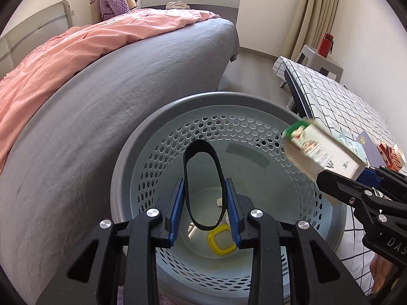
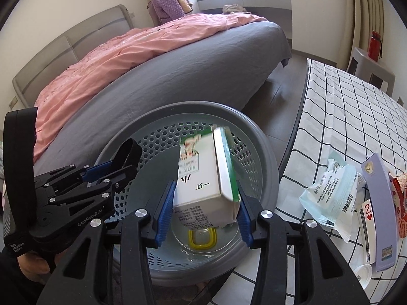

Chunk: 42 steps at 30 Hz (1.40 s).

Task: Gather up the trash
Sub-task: 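Move both grippers over the basket and release the band and carton, then withdraw both open grippers from the basket toward the bed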

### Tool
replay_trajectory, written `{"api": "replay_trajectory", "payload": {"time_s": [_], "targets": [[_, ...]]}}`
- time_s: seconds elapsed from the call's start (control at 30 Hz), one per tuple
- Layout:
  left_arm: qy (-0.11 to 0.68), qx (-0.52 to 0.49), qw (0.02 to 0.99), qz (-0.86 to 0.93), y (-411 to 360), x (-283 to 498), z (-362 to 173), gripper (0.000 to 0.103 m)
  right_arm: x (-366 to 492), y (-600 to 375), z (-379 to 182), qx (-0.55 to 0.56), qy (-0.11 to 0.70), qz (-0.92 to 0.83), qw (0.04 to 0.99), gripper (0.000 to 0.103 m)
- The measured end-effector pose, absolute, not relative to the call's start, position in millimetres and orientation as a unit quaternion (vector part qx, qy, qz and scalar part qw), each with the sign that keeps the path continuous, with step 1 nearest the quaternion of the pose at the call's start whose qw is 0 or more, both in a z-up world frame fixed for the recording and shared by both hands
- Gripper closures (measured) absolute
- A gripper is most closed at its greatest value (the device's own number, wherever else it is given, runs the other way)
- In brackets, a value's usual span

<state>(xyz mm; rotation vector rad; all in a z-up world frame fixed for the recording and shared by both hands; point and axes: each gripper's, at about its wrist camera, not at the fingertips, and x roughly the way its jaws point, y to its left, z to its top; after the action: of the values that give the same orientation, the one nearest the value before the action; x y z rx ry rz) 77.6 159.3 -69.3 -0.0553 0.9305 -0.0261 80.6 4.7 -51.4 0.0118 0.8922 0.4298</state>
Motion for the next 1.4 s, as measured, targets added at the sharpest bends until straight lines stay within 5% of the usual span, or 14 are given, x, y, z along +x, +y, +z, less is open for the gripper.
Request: {"api": "replay_trajectory", "payload": {"time_s": [0.13, 0.93, 1.4], "targets": [[0.441, -0.030, 0.897, -0.005, 162.5, 75.4, -66.3, 0.038, 76.9, 4.0, -47.5, 0.003, 0.417, 0.206, 0.885, 0.048], [0.434, -0.022, 0.900, 0.025, 166.7, 68.5, -62.5, 0.034, 71.0, 4.9, -49.9, 0.002, 0.418, 0.202, 0.886, 0.047], [0.427, -0.016, 0.904, 0.032, 165.2, 50.9, -51.0, 0.029, 54.1, -5.0, -46.6, 0.014, 0.415, 0.197, 0.888, 0.030]]}}
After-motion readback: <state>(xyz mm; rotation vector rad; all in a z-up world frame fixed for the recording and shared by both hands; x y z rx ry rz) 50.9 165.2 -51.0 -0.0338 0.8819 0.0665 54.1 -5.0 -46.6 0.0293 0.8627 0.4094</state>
